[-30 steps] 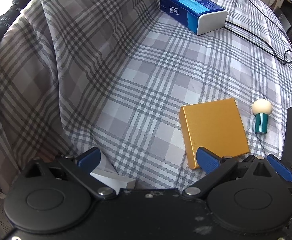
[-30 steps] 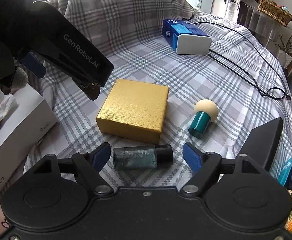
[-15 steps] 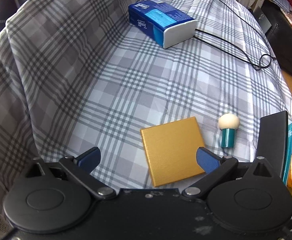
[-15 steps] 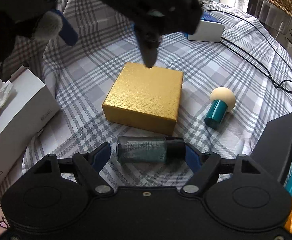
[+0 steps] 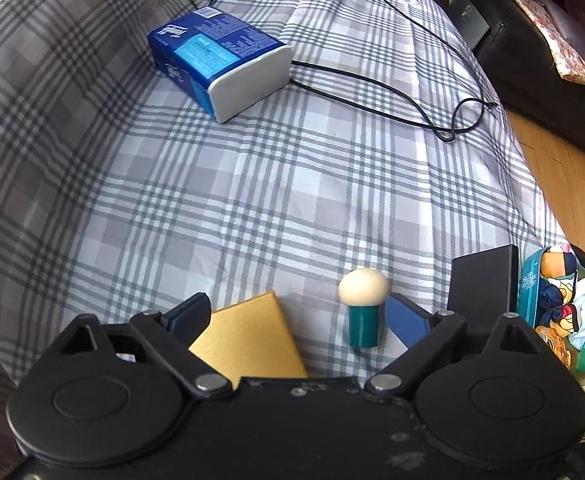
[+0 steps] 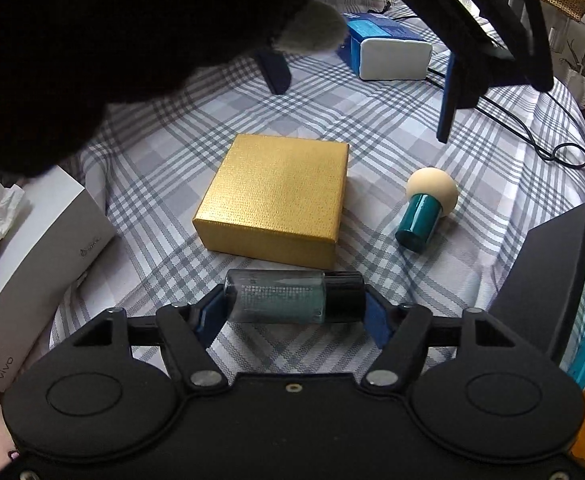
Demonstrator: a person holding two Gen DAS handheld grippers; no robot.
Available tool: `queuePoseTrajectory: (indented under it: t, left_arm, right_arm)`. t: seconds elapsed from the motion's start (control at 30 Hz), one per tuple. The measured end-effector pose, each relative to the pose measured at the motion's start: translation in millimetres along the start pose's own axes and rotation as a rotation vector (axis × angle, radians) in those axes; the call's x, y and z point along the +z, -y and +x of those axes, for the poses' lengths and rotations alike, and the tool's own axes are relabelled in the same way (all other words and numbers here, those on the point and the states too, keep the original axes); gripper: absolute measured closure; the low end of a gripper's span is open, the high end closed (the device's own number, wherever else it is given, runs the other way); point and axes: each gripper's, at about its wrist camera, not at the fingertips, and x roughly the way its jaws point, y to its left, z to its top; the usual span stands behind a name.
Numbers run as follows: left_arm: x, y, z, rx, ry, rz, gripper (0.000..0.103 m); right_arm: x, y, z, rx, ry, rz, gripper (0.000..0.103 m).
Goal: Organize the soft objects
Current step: 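Grasp the mushroom brush with left tool while right tool holds the bottle, then carry the brush with left tool while right tool carries the bottle over the tray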
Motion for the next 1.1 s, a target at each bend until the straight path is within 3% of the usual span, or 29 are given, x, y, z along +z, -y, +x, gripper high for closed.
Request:
queuePoseTrajectory:
  t: [0.13,0.4,0.63,0.8,1.1]
  left_arm:
    - [6.9,17.4,16.6,-0.019,-0.025,0.08,0.025]
    - [12.6,34.5,42.9,-0.086,-0.098,0.174,0.039]
    - [12.2,41.5,65.3,-0.109,-0.158,0.185,0.07]
    - [14.0,30.8,56.5,-0.116,-0.119,0.149,0.071]
    - [8.8,-10.9,-16.6,-0.076,0.026,0.049,0.071]
  right_arm:
    - [-0.4,0.3,-5.3,0.009,0.015,-0.001,0.037]
    - [-0.2,5.8,-12.2,0.011,0.038,0.019,0.037]
    - [0.5,9.2,-11.9,0.007,0.045,0.031,0.037]
    - [-0.7,11.2,-9.7,-0.005,0.044,0.031,0.037]
    - [-3.6,15.3,-8.5,-0.011,0.058,0.043,0.037]
